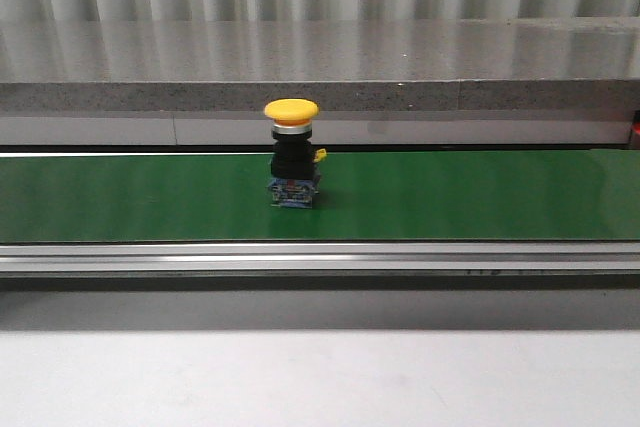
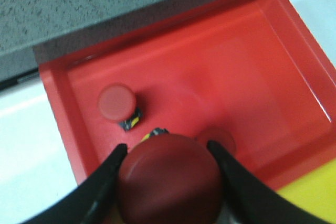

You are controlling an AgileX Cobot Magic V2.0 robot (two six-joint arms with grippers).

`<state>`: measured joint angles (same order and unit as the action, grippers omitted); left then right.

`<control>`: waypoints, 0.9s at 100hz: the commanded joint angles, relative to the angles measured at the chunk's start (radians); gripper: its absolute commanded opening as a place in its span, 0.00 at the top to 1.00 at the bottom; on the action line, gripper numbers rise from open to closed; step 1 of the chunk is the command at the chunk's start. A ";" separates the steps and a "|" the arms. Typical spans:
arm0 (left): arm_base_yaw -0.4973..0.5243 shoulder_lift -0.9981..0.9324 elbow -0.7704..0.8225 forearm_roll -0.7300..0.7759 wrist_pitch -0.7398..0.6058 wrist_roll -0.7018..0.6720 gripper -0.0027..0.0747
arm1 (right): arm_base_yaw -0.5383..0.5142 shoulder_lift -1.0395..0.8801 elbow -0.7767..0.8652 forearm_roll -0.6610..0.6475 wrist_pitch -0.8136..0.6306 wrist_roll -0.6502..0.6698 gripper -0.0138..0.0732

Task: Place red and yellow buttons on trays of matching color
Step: 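Lift the red button and lower it into the red tray, open right gripper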

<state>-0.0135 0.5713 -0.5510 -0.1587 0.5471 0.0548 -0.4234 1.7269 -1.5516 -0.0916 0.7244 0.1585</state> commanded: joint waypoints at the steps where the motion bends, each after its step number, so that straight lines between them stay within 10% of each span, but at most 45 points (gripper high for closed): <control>1: -0.007 -0.001 -0.027 -0.010 -0.077 -0.003 0.99 | -0.007 0.001 -0.080 -0.001 -0.073 -0.009 0.68; 90: -0.007 -0.001 -0.027 -0.010 -0.077 -0.003 0.99 | -0.091 0.305 -0.296 0.034 -0.190 -0.008 0.68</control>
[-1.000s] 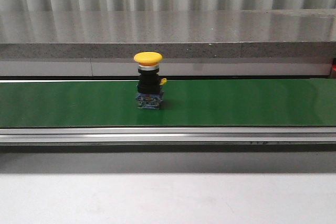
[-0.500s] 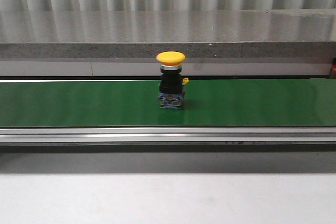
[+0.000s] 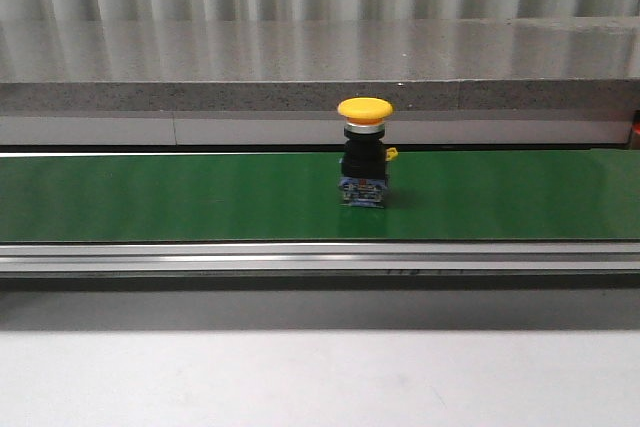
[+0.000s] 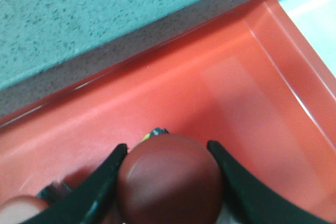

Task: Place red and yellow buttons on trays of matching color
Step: 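Lift the red button and lower it into the red tray, open right gripper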

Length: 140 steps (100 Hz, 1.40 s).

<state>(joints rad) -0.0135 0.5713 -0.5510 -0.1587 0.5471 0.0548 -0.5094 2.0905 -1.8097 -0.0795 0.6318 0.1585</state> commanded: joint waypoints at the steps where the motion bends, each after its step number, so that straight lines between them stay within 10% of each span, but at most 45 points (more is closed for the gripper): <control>1: -0.007 -0.001 -0.027 -0.010 -0.077 -0.003 0.99 | -0.005 -0.057 -0.037 0.026 -0.103 -0.008 0.68; 48: -0.007 -0.001 -0.027 -0.010 -0.077 -0.003 0.99 | -0.002 0.040 -0.037 0.093 -0.169 -0.008 0.67; 91: -0.007 -0.001 -0.027 -0.010 -0.078 -0.003 0.99 | -0.002 0.055 -0.048 0.093 -0.186 -0.008 0.29; 140: -0.007 -0.001 -0.027 -0.010 -0.078 -0.003 0.99 | 0.024 -0.158 -0.107 0.093 -0.050 -0.008 0.27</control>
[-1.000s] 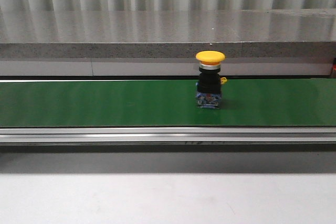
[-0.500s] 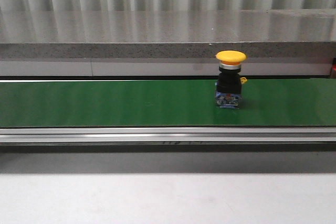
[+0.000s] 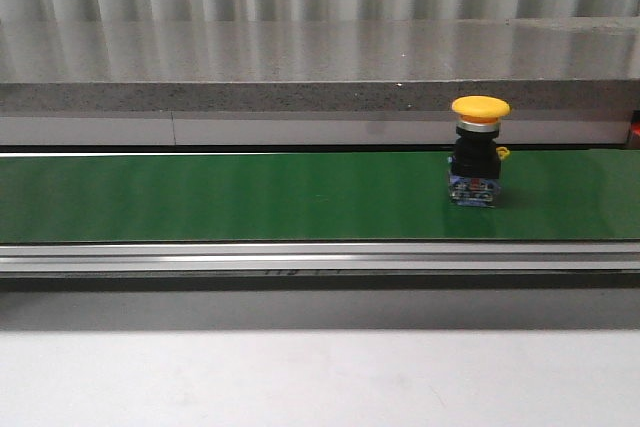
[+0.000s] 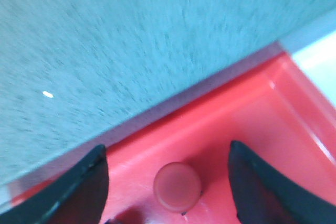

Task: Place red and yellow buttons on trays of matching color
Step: 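Lift the red button and lower it into the red tray, open right gripper, then lower the right gripper onto the yellow button at the belt's end and grasp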

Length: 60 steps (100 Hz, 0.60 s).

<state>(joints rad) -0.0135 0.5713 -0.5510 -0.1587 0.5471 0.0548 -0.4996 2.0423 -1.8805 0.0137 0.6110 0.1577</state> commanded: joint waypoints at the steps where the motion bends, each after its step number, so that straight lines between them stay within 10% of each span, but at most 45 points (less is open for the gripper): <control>1: -0.007 -0.001 -0.027 -0.010 -0.078 -0.003 0.99 | 0.016 -0.113 -0.037 0.000 -0.025 -0.007 0.27; 60: -0.007 -0.001 -0.027 -0.010 -0.078 -0.003 0.99 | 0.273 -0.347 0.098 0.000 0.090 -0.106 0.28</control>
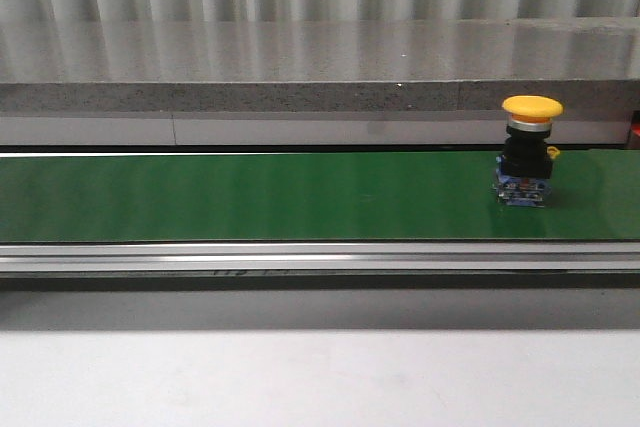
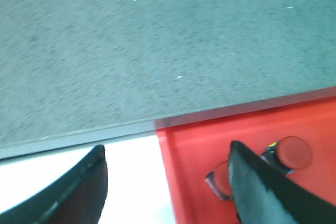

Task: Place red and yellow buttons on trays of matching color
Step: 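Lower the right gripper onto the yellow button at the belt's end and grasp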

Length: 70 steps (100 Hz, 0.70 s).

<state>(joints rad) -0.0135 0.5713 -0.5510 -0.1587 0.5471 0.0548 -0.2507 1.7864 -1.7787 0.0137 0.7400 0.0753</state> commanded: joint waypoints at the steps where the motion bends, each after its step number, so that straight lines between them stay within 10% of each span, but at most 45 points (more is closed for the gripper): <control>1: -0.007 -0.001 -0.027 -0.010 -0.078 -0.003 0.99 | 0.026 -0.097 -0.002 0.000 -0.038 -0.025 0.28; 70: -0.007 -0.001 -0.027 -0.010 -0.078 -0.003 0.99 | 0.073 -0.453 0.419 0.022 -0.002 -0.046 0.28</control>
<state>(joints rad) -0.0135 0.5713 -0.5510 -0.1587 0.5471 0.0548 -0.1772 1.4305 -1.4048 0.0310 0.7888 0.0464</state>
